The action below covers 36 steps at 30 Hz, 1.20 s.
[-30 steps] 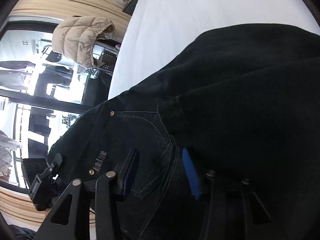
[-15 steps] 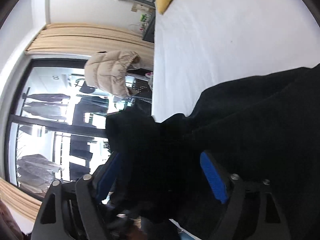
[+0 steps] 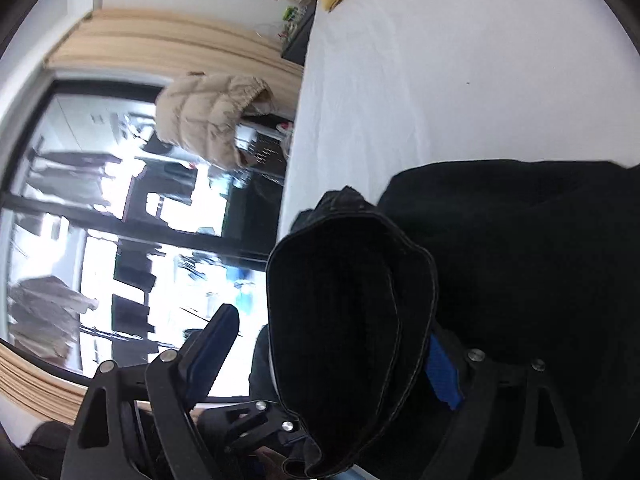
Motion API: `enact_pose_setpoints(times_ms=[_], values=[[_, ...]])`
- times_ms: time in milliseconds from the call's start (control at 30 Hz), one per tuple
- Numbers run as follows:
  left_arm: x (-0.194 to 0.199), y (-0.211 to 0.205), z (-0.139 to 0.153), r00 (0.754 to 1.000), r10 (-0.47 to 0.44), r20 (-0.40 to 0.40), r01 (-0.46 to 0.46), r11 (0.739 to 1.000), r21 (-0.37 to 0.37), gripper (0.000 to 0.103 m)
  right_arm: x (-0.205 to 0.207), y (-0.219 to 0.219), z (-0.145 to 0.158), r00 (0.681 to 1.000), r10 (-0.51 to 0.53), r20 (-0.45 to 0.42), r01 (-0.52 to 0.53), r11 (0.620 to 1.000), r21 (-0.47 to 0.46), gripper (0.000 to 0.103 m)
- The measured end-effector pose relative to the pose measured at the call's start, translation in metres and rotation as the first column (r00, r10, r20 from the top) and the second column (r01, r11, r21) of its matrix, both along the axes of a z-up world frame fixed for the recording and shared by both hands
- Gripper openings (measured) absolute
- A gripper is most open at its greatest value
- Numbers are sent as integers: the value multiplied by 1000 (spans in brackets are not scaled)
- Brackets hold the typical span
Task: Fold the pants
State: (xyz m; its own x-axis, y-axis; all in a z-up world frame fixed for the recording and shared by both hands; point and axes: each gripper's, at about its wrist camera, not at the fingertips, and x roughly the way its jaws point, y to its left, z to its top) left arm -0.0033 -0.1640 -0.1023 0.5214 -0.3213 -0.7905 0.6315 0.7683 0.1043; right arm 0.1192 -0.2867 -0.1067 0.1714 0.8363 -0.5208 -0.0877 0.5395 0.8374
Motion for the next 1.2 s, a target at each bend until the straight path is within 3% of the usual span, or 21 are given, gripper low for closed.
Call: enact_pose_setpoints(times_ms=[100,233,267,667,1200], values=[[-18,-11,-4,998,-43,38,41,998,39,15,0,2,1,1000,27,11,-26,993,-115,74],[-26,-21,-12,999,-50,20,49,998,33,15,-2,-16,-14,1000,-1,-13,-1,987,-160,18],[-26,-22,-13,998,-54,16,53,998,29,15,-3,-21,-17,1000,-17,-15,14,987,-162,15],[-21,-93,-5,988,-157,14,157,988,-14,14,-14,-87,-19,991,-129,37,133,979,-154,14],[-2,-115,-32,980,-192,-56,191,981,-20,14,-23,-128,-48,977,-215,15,215,968,-131,14]])
